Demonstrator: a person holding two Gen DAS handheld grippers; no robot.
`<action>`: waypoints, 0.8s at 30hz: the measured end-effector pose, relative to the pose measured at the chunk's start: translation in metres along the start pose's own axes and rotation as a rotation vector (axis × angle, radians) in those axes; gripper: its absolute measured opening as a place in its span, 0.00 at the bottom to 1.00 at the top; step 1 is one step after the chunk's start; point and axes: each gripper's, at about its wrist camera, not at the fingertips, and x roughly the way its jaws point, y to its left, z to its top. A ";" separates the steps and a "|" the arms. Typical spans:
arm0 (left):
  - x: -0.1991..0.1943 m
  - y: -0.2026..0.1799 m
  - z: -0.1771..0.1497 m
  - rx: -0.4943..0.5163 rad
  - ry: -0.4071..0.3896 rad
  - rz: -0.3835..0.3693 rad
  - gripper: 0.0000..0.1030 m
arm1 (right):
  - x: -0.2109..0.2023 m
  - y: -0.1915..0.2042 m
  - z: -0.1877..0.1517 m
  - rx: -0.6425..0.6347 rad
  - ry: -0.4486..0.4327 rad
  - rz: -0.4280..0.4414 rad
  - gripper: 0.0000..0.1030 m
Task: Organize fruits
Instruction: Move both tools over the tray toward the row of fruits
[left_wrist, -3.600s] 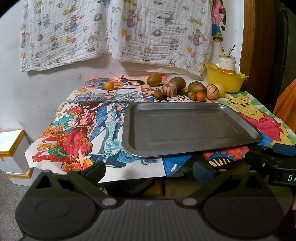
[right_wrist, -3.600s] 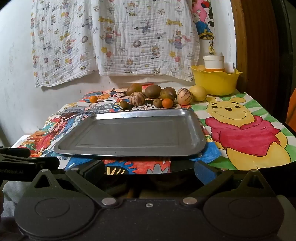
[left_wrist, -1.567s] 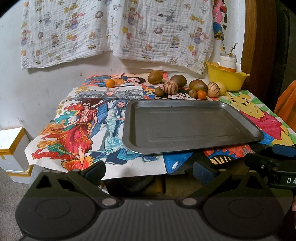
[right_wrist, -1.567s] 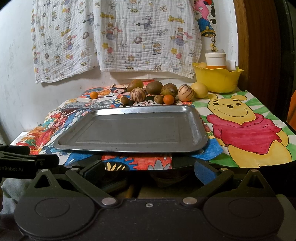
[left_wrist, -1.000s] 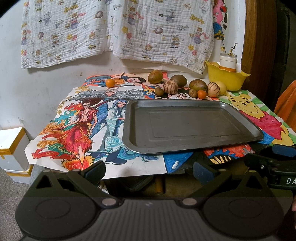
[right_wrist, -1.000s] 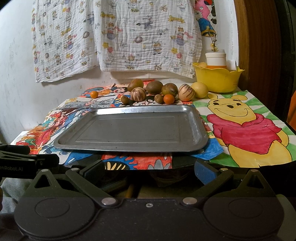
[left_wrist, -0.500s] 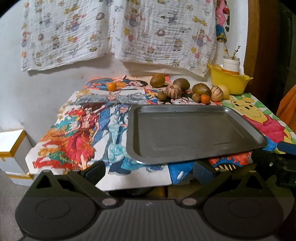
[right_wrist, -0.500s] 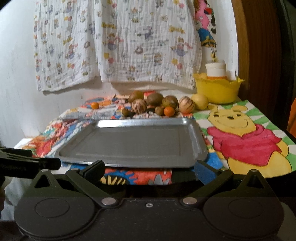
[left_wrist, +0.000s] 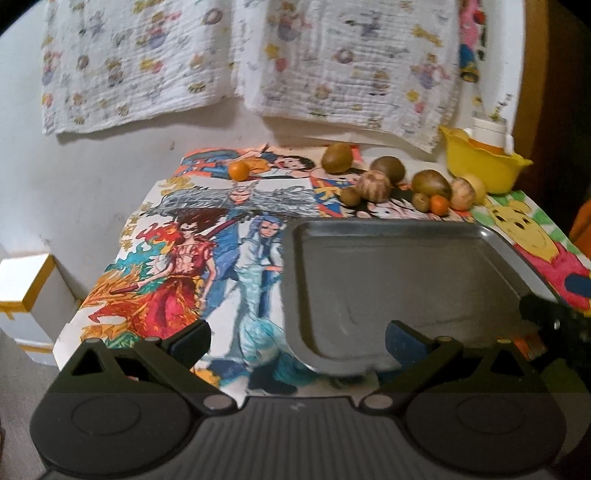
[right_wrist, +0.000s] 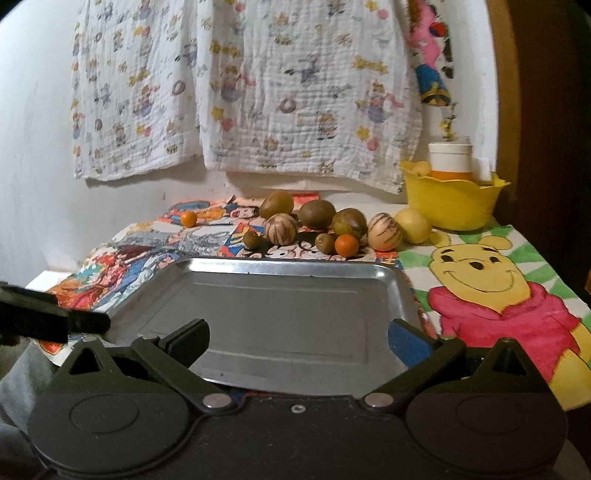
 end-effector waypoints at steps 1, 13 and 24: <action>0.003 0.004 0.004 -0.008 0.003 0.002 1.00 | 0.004 0.001 0.002 -0.007 0.008 0.005 1.00; 0.057 0.028 0.064 0.019 0.013 0.027 1.00 | 0.079 0.018 0.057 -0.102 0.088 0.117 1.00; 0.112 0.045 0.121 0.007 0.048 0.007 1.00 | 0.144 0.035 0.097 -0.025 0.150 0.154 1.00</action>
